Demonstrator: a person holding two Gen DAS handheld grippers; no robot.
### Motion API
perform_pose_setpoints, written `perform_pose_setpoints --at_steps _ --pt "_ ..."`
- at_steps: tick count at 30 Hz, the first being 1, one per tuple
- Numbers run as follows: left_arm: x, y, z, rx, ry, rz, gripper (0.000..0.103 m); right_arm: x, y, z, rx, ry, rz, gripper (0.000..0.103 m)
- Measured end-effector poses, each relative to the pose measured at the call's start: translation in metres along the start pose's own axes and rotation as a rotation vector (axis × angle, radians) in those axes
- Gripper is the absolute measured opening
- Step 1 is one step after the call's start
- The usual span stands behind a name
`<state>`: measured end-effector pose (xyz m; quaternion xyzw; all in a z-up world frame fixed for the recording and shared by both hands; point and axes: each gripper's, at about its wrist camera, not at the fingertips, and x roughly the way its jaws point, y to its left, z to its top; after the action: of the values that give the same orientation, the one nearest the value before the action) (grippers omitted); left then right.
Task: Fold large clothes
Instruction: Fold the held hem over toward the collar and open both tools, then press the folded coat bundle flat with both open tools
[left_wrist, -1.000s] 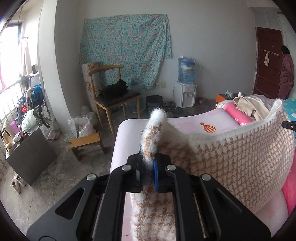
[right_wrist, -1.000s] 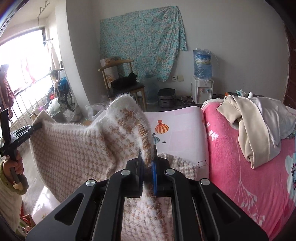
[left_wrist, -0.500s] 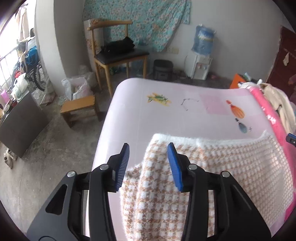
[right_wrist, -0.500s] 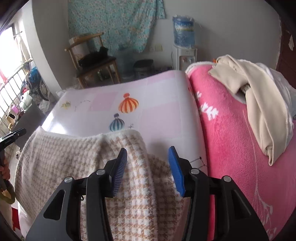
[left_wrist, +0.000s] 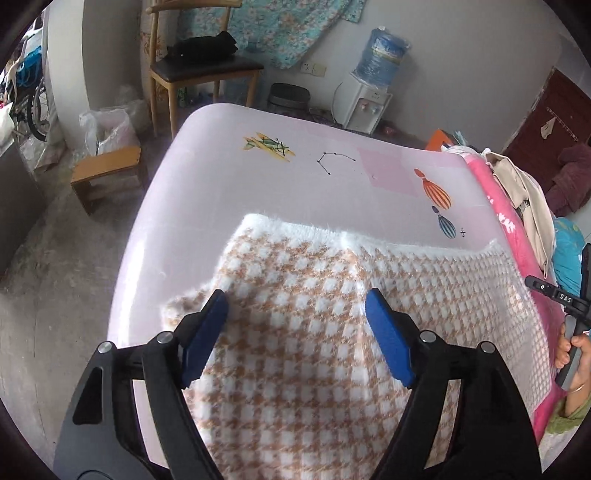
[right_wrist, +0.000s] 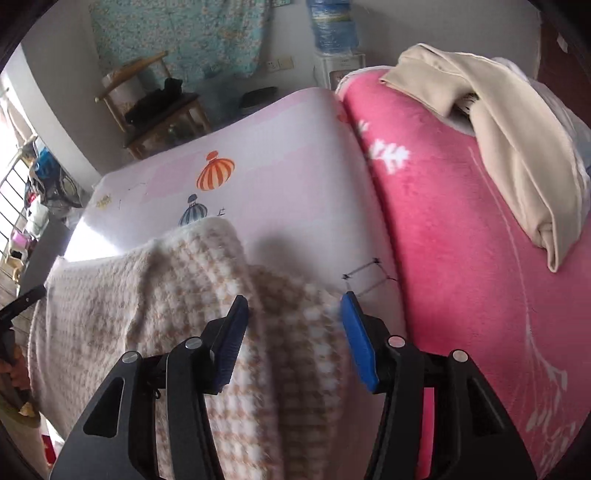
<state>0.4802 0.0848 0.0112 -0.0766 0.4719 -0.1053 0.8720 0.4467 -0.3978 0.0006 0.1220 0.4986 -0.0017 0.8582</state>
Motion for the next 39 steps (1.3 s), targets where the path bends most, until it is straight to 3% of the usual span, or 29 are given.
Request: perform_pose_setpoints --at_steps 3,6,8,10,13,15,16,18,20,22,24,26,27,29,31,35,37,39 --pt "-0.033 -0.006 -0.003 0.038 -0.055 0.018 0.073 -0.034 -0.008 -0.006 0.028 -0.033 0.044 0.052" --pt "-0.063 -0.03 -0.021 0.109 -0.084 -0.043 0.074 -0.066 0.028 -0.021 -0.104 -0.073 0.101 0.056" --pt "-0.074 -0.051 -0.043 0.179 -0.071 -0.084 0.077 -0.076 0.059 -0.043 -0.217 -0.065 0.164 0.06" --pt "-0.073 -0.071 -0.073 0.245 -0.04 -0.078 0.079 -0.077 0.088 -0.071 -0.335 -0.061 0.194 0.06" --pt "-0.049 -0.081 -0.117 0.294 0.036 0.01 0.08 -0.062 0.106 -0.107 -0.456 -0.041 0.17 0.065" --pt "-0.03 -0.07 -0.135 0.264 0.08 0.057 0.082 -0.03 0.098 -0.121 -0.439 0.057 0.044 0.066" --pt "-0.034 -0.064 -0.137 0.235 0.057 0.048 0.085 -0.02 0.09 -0.126 -0.402 0.09 0.029 0.066" --pt "-0.048 -0.058 -0.138 0.188 0.036 0.059 0.084 -0.032 0.085 -0.128 -0.347 0.072 0.03 0.066" --pt "-0.068 -0.06 -0.142 0.177 -0.015 0.023 0.084 -0.055 0.095 -0.133 -0.357 0.012 0.004 0.066" --pt "-0.077 -0.069 -0.151 0.204 -0.043 0.009 0.084 -0.073 0.107 -0.141 -0.372 -0.04 0.063 0.066" --pt "-0.068 -0.081 -0.161 0.237 -0.025 0.042 0.084 -0.073 0.126 -0.151 -0.4 -0.075 0.081 0.066" --pt "-0.043 -0.088 -0.175 0.235 0.022 0.12 0.086 -0.051 0.144 -0.164 -0.424 -0.054 0.059 0.067" --pt "-0.036 -0.089 -0.181 0.241 0.009 0.155 0.088 -0.032 0.149 -0.171 -0.44 -0.034 0.013 0.068" --pt "-0.038 -0.09 -0.185 0.238 -0.029 0.178 0.09 -0.029 0.149 -0.175 -0.43 -0.077 -0.001 0.07" --pt "-0.051 -0.083 -0.183 0.199 -0.026 0.145 0.09 -0.038 0.142 -0.167 -0.388 -0.036 0.002 0.07" --pt "-0.08 -0.052 -0.183 0.137 -0.115 0.162 0.09 -0.073 0.107 -0.169 -0.322 -0.123 -0.065 0.07" --pt "-0.065 -0.028 -0.181 0.055 -0.052 0.149 0.09 -0.069 0.08 -0.172 -0.245 -0.111 -0.102 0.07" --pt "-0.06 -0.023 -0.184 0.062 -0.073 0.123 0.09 -0.047 0.057 -0.177 -0.188 -0.05 -0.062 0.071"
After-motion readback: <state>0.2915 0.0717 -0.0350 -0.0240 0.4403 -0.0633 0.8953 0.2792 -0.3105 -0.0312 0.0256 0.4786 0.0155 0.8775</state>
